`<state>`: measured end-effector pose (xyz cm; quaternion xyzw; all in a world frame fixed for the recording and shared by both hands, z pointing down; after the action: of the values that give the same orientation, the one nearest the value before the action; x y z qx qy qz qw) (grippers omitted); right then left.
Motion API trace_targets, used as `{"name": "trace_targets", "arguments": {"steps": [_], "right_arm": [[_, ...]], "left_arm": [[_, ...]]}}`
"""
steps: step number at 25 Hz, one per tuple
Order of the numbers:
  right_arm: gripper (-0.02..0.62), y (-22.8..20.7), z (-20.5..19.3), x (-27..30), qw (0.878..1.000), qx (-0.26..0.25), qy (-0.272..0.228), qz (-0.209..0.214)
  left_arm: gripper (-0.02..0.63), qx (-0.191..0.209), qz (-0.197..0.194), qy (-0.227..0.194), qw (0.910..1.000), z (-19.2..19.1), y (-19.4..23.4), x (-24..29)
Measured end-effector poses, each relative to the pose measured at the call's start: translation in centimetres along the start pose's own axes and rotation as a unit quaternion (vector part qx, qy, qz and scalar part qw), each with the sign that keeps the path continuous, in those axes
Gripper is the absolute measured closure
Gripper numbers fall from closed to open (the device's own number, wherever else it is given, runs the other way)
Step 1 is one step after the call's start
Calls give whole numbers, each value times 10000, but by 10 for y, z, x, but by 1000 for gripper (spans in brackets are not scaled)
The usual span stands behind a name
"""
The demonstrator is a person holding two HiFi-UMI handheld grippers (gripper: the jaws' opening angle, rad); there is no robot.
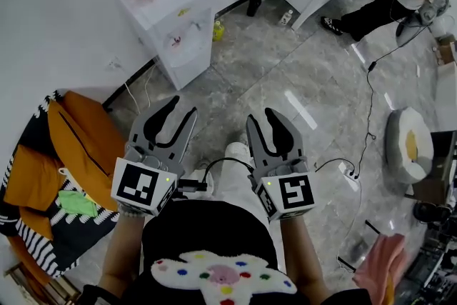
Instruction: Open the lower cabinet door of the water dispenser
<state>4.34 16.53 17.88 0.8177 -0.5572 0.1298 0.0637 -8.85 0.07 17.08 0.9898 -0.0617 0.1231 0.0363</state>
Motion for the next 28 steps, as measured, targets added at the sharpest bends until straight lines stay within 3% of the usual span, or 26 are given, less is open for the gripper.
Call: {"name": "trace_targets", "arguments": {"steps": [8, 19, 28], "right_arm": [[463, -20, 2, 39, 9993, -69, 74, 355], [460, -79, 8, 113, 9922, -300, 413, 1136], [442, -130, -19, 178, 9850, -307, 837, 1477]], "left_arm": [[466, -102, 374, 46, 9992, -6, 14, 20], [469, -312, 783, 158, 9963, -5, 29, 98], [483, -462, 994, 386, 9932, -21, 45, 161]]}}
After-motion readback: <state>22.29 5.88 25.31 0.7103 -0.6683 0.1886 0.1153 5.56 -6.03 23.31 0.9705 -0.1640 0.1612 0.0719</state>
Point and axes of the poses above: the fingertips, and each gripper's own axes: x forward along the fingers, y to its left, z out of its top, the point moved 7 cm from there along -x, backward along the fingers, and after that the axes turned 2 degrees about y, right-handed, at the moved point
